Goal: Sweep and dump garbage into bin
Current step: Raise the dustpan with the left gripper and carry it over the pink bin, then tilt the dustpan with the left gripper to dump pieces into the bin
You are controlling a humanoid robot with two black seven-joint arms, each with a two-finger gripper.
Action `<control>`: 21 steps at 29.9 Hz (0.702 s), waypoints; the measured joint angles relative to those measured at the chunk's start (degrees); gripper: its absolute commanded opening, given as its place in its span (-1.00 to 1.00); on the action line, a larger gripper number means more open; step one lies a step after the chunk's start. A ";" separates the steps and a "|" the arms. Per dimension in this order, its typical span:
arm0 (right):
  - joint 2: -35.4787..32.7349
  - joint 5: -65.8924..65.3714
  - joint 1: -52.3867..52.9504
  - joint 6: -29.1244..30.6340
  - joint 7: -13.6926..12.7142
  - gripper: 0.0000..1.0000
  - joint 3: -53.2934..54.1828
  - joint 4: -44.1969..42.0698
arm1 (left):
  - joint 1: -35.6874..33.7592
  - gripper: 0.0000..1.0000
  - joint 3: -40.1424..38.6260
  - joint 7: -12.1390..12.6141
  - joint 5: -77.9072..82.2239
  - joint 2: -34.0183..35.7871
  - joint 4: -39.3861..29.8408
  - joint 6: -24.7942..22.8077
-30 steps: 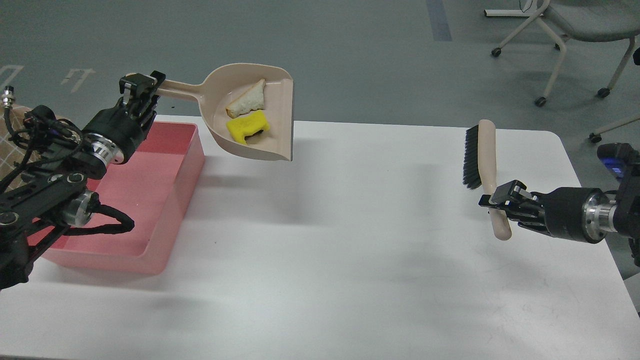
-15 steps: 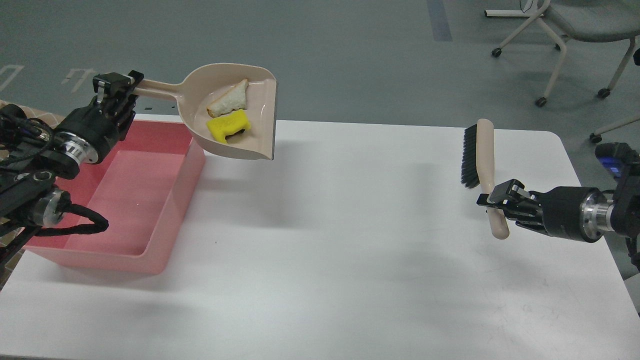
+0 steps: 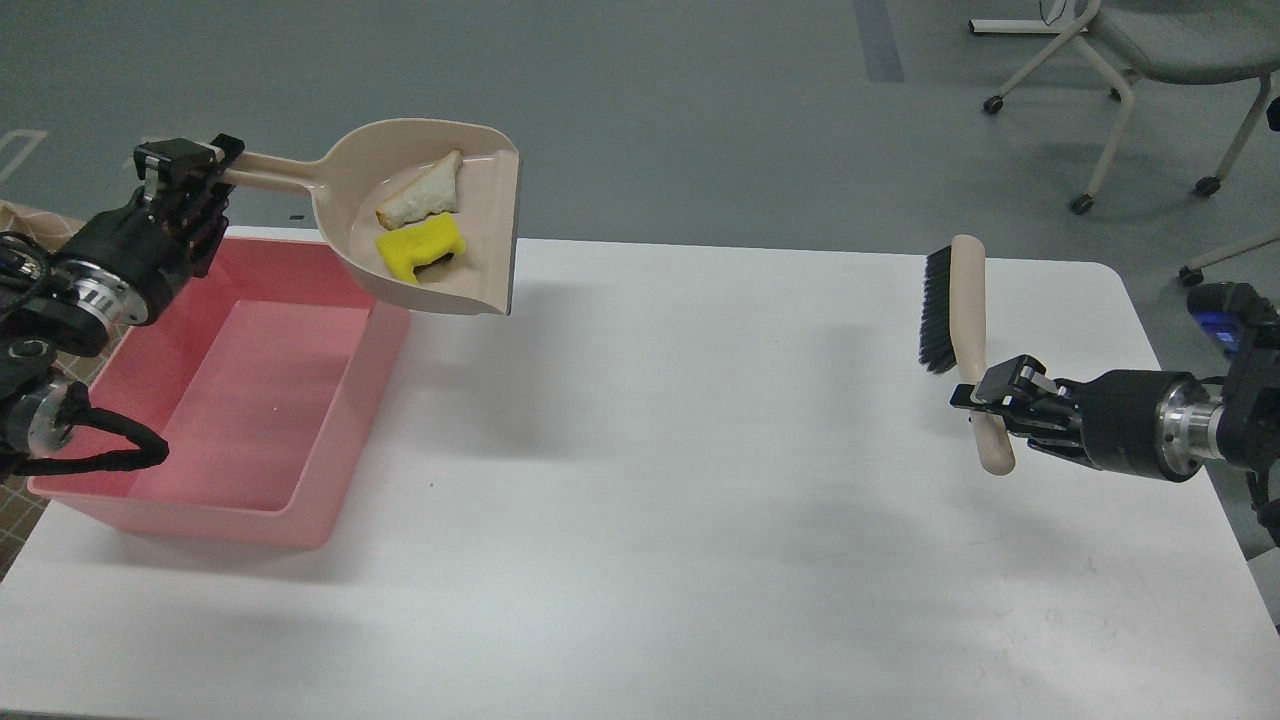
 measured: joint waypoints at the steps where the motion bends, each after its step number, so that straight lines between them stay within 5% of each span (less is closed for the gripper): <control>1: 0.15 -0.01 0.02 0.00 0.00 -0.95 0.00 -0.10 | 0.35 -1.00 0.00 -0.51 0.00 0.49 0.02 -0.10; 14: 1.24 -0.04 0.23 0.00 -0.02 -0.95 0.05 -1.50 | 3.56 -1.00 0.09 -6.31 0.09 6.01 2.55 -2.88; 21: 1.31 -0.04 0.29 0.00 -0.02 -0.95 -0.03 -1.57 | 4.63 -1.00 0.18 -6.93 0.09 8.35 3.75 -4.68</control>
